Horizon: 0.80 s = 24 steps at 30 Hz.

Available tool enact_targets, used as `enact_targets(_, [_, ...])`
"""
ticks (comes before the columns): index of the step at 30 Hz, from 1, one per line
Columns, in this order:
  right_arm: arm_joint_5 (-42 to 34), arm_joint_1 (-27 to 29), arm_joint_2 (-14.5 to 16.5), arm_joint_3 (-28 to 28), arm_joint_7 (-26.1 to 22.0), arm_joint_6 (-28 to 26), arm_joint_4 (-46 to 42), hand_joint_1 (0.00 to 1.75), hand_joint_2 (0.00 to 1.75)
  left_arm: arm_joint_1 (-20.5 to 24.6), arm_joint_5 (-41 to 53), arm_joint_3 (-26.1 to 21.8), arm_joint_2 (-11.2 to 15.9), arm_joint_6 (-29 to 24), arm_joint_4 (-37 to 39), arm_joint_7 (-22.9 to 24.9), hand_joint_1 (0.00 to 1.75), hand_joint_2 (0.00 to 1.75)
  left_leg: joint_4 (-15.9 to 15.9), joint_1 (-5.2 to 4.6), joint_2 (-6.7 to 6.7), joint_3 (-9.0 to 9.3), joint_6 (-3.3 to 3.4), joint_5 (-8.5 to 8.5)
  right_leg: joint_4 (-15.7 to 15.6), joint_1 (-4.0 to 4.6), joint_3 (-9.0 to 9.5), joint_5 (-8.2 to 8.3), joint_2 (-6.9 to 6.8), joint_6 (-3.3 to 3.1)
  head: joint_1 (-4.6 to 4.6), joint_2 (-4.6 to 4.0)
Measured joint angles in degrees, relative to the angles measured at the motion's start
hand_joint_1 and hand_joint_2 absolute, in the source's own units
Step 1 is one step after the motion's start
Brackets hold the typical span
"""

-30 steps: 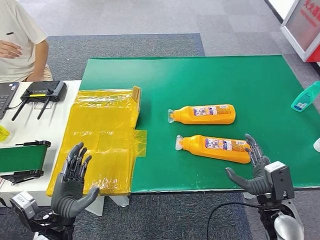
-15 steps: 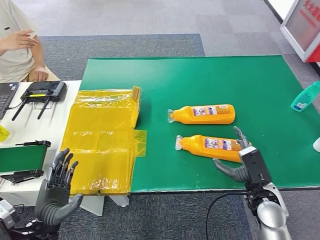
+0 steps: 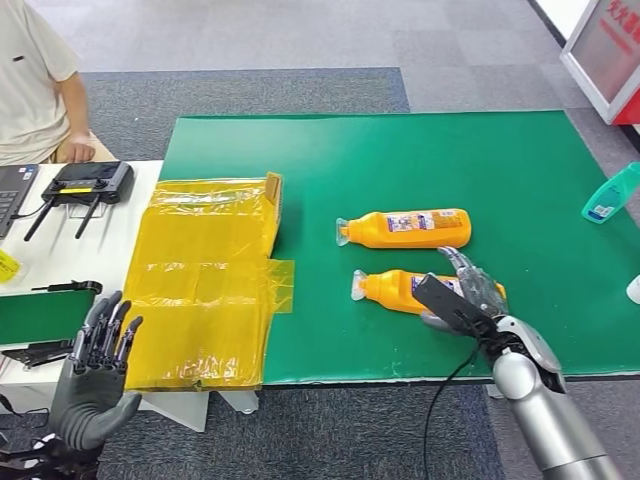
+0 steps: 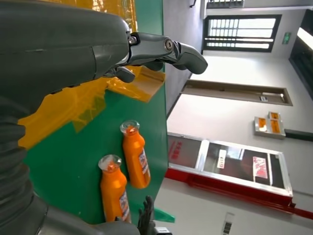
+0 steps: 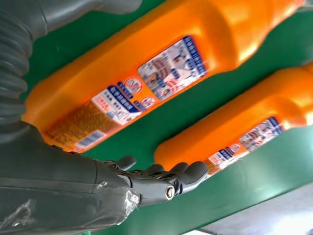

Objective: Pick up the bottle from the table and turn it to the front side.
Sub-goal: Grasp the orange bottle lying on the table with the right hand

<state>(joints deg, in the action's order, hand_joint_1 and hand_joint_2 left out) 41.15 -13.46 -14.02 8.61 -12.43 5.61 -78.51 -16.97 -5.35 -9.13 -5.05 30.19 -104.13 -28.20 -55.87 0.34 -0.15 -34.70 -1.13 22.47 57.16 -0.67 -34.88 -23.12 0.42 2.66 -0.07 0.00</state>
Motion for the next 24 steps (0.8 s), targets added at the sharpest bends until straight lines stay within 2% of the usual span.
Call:
enact_targets(3, [0.87, -1.91, -2.28, 2.45, 0.45, 0.07, 1.95, 0.0, 1.75, -0.06, -0.01, 0.67, 0.79, -0.34, 0.05, 0.0, 0.0, 1.75, 0.0, 0.01, 0.0, 0.0, 0.0, 0.0, 0.0, 0.01, -0.01, 0.0, 0.0, 0.0, -0.01, 0.0])
enact_targets(13, [0.07, -6.23, -6.68, 7.12, 1.38, 1.84, 5.55, 0.0, 1.75, -0.12, -1.12, 1.39, 2.23, -0.37, 0.62, -0.22, 0.0, 1.75, 0.0, 0.0, 0.0, -0.02, 0.0, 0.0, 0.0, 0.0, -0.02, 0.0, 0.0, 0.0, 0.01, 0.0])
enact_targets(17, [-0.83, -9.09, -8.41, 9.77, 2.34, 6.14, 7.23, 0.0, 1.75, -0.09, -1.79, 1.94, 2.7, -0.19, 1.07, -0.57, 0.0, 1.75, 0.0, 0.0, 0.0, -0.02, 0.0, 0.0, 0.0, 0.0, -0.02, 0.0, 0.0, 0.0, 0.01, 0.0])
enact_targets(20, [-5.51, -12.04, -11.79, 13.25, 2.6, 11.56, 9.21, 0.0, 1.75, 0.05, -3.09, 2.16, 3.42, -0.35, 1.55, -1.77, 0.0, 1.75, 0.0, -0.01, -0.01, -0.02, 0.02, -0.02, 0.0, -0.01, -0.02, 0.01, -0.02, 0.01, 0.0, 0.0])
enact_targets(24, [-8.65, -15.01, -16.62, 17.63, 2.83, 13.37, 11.36, 0.0, 1.75, 0.14, -5.09, 1.85, 4.14, 0.01, 1.87, -2.78, 0.0, 1.75, -0.01, -0.01, -0.03, -0.03, 0.05, -0.03, 0.0, -0.01, -0.01, 0.02, -0.03, 0.03, 0.0, 0.0])
